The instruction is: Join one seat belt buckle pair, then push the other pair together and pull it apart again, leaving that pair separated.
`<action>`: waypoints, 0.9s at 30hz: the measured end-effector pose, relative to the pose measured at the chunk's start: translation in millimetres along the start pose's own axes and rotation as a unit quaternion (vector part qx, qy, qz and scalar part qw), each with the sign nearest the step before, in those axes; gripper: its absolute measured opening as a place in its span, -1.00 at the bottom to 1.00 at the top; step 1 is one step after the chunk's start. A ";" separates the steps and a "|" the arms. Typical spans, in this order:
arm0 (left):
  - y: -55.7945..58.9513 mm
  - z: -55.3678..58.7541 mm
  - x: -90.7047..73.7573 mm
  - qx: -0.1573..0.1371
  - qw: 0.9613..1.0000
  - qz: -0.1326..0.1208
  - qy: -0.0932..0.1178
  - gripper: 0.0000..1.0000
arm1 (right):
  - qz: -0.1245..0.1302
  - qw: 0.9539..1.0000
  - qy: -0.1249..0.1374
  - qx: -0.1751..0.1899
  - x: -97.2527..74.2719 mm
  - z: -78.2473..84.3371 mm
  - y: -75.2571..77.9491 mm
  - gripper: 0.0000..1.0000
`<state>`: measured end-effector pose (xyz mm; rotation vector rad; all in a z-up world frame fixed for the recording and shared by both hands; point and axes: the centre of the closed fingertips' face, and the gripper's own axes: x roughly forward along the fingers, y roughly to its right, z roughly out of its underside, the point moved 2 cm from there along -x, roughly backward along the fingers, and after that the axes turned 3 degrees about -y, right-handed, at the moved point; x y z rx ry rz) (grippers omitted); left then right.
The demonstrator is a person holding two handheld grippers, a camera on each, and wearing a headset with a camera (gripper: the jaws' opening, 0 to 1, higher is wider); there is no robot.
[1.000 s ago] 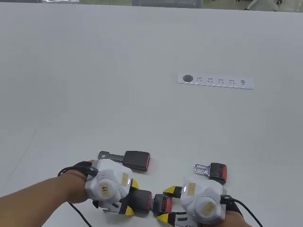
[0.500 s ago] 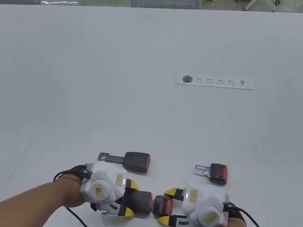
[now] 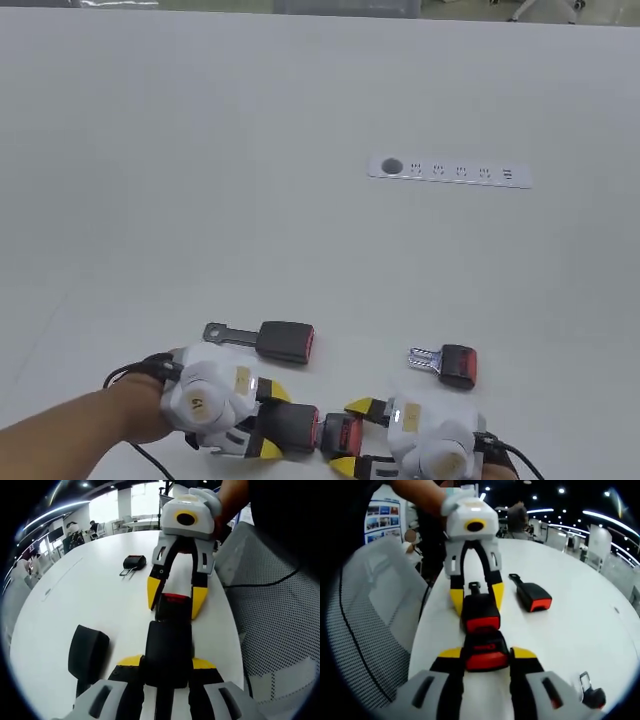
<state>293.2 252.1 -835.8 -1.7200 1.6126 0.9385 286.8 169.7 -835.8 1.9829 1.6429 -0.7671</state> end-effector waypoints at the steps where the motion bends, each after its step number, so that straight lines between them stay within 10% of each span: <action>1: -0.1 0.1 0.0 -0.001 1.000 0.000 0.000 -0.31 | 0.001 1.000 0.001 -0.001 -0.2 0.2 -0.2 -0.32; 27: -1.1 1.2 -0.9 -0.031 0.999 0.002 0.032 -0.30 | -0.003 1.000 0.022 0.013 0.4 0.3 0.2 -0.32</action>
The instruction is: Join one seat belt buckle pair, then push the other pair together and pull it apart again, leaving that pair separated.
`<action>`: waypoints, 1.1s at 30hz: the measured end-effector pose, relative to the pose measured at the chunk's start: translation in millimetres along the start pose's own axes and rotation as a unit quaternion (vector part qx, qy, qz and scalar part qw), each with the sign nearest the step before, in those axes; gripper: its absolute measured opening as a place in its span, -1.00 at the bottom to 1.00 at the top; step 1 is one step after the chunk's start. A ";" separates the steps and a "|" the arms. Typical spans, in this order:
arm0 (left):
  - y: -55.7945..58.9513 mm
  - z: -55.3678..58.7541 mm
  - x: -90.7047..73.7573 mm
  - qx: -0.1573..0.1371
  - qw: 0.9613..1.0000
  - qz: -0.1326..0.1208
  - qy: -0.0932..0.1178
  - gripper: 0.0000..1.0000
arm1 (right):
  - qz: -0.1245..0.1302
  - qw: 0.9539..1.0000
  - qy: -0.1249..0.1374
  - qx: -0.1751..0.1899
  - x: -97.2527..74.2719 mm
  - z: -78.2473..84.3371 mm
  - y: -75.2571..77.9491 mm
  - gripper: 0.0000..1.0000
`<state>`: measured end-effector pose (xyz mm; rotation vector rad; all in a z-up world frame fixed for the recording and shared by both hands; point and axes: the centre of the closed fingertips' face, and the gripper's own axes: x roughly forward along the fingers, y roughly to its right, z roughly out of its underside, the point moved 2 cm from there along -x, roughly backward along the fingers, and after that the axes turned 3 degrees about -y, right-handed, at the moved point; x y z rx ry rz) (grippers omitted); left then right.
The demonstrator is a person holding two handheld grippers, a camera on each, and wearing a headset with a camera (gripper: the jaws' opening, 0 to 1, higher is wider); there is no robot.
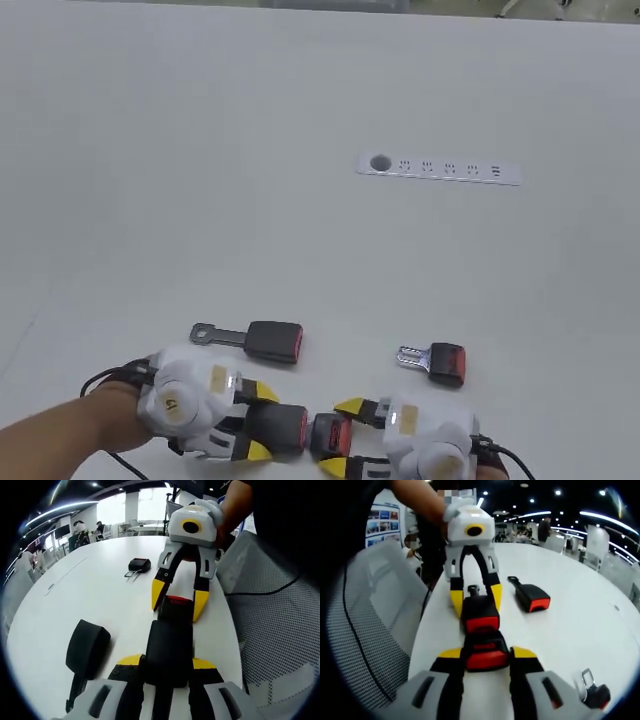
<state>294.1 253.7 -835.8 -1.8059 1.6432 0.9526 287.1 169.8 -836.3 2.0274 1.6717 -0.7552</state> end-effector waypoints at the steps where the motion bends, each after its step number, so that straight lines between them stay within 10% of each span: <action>1: 0.0 -0.2 0.0 0.000 1.000 0.000 0.000 -0.30 | -0.001 1.000 0.001 0.002 0.1 0.1 0.1 -0.32; 13: 3.7 -4.5 3.6 0.020 0.999 -0.010 -0.036 -0.26 | -0.012 0.999 -0.042 -0.013 0.4 -3.8 2.9 -0.22; 17: 2.4 -3.8 1.2 0.011 0.997 -0.034 -0.065 -0.13 | 0.029 0.999 0.007 0.036 -9.3 -18.1 14.3 0.51; 19: -1.5 -1.8 -2.8 0.027 0.995 -0.055 -0.073 0.08 | 0.033 0.999 0.006 0.035 -18.1 -16.6 16.6 0.57; 23: -3.0 -9.4 -16.7 0.010 0.996 -0.080 -0.044 0.48 | 0.060 0.997 -0.001 0.042 -38.0 -7.2 22.5 0.59; 33: -12.2 -11.1 -52.0 -0.018 0.989 -0.146 -0.009 0.63 | 0.110 0.990 0.003 0.089 -97.2 24.2 30.7 0.60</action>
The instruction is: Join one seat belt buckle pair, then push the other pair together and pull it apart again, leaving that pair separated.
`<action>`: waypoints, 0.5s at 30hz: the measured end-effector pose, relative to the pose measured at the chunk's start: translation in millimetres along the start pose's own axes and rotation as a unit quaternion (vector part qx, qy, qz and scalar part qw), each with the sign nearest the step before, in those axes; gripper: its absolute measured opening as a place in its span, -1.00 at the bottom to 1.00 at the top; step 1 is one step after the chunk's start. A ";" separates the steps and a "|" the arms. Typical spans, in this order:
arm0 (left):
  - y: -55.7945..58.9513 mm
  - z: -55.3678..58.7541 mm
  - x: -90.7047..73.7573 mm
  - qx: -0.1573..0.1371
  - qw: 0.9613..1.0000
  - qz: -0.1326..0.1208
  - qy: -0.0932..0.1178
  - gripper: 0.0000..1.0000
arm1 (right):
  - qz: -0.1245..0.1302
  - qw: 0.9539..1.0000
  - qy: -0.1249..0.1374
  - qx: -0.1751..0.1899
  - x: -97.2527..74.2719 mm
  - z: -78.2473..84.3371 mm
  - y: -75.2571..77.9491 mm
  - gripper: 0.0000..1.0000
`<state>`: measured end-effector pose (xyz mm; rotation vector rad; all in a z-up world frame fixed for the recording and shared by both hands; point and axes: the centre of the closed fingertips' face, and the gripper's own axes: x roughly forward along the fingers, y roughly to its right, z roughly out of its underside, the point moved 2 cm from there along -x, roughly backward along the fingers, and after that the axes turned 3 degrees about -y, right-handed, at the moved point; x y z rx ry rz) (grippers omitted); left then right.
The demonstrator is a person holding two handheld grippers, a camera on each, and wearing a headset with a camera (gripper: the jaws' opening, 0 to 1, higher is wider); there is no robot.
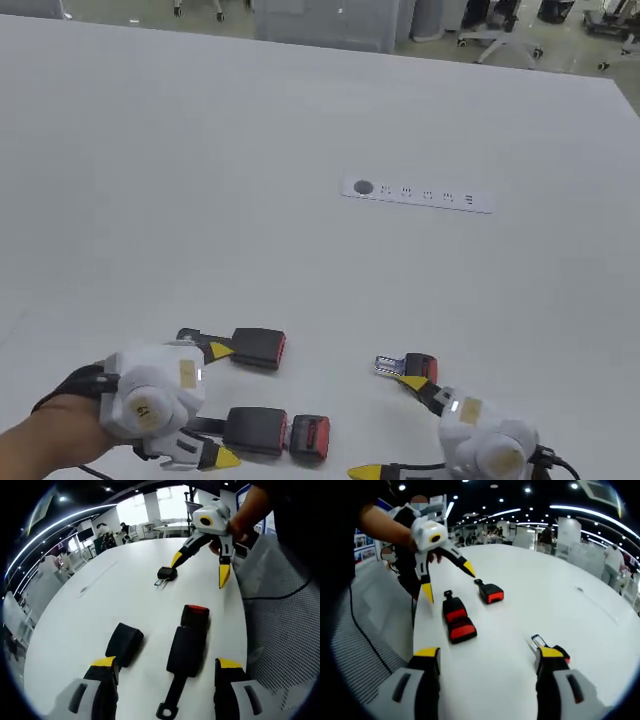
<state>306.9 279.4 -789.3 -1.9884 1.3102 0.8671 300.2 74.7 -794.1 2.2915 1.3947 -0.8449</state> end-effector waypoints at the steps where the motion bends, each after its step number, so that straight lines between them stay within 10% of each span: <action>1: -3.5 1.6 -3.4 0.002 1.000 -0.009 0.000 0.63 | 0.005 1.000 -0.002 0.004 -3.6 2.0 3.0 0.59; 15: -45.0 -3.5 -9.0 0.022 1.000 -0.022 -0.004 0.56 | 0.031 0.999 -0.036 0.000 -7.8 7.1 64.2 0.46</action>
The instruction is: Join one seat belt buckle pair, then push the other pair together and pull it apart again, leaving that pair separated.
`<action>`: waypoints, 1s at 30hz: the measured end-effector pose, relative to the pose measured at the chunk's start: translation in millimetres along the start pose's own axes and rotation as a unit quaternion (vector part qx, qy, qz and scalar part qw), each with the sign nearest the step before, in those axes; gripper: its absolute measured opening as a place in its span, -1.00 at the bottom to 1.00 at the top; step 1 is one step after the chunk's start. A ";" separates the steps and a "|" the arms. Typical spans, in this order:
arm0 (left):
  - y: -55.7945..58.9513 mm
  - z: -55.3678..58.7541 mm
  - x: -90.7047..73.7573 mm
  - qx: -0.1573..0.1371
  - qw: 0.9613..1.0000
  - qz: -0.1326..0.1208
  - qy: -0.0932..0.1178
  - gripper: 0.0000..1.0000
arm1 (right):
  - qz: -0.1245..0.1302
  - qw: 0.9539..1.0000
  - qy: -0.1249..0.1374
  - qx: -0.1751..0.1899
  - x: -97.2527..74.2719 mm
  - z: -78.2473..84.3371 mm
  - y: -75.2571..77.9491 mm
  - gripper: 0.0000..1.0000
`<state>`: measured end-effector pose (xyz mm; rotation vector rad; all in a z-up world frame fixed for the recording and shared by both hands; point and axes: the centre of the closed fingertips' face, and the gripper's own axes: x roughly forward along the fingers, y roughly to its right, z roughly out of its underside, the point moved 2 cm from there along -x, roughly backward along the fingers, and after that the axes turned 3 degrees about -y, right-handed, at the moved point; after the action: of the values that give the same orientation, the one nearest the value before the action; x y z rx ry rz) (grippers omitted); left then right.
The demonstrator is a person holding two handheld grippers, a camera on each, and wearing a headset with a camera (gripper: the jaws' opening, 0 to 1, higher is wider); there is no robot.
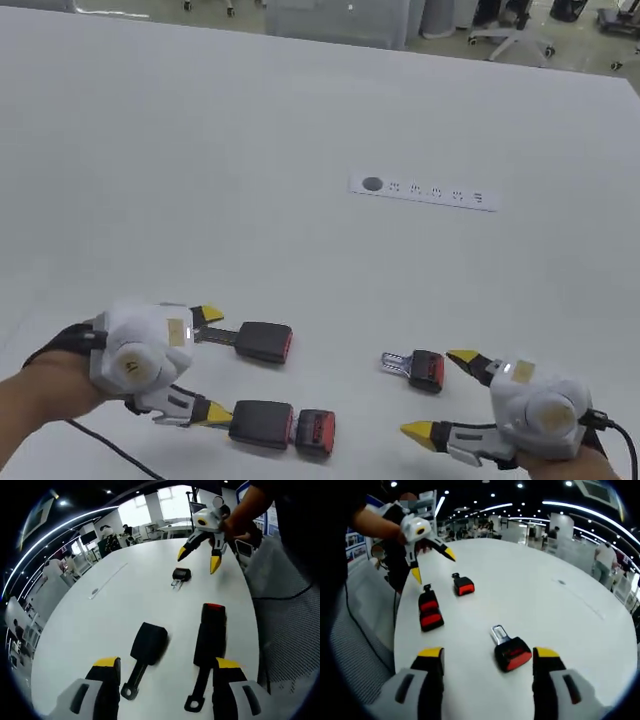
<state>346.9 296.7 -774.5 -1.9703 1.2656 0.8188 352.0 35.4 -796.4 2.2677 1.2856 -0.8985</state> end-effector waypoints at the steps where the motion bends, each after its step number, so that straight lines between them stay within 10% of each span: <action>1: -3.2 -1.5 0.9 0.002 1.000 0.000 -0.001 0.56 | -0.003 1.000 0.001 0.000 0.7 -0.4 2.2 0.47; 10: -35.0 -6.7 28.0 0.016 1.000 0.017 -0.004 0.53 | -0.036 0.999 -0.031 -0.020 9.9 9.0 23.4 0.45; 30: -38.4 5.9 81.3 0.019 0.995 0.095 -0.034 0.07 | -0.086 0.995 -0.040 -0.030 37.9 21.9 36.2 0.14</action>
<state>409.2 271.3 -834.5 -1.7975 1.4327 0.9380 390.0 27.2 -837.8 2.0773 1.4685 -0.9851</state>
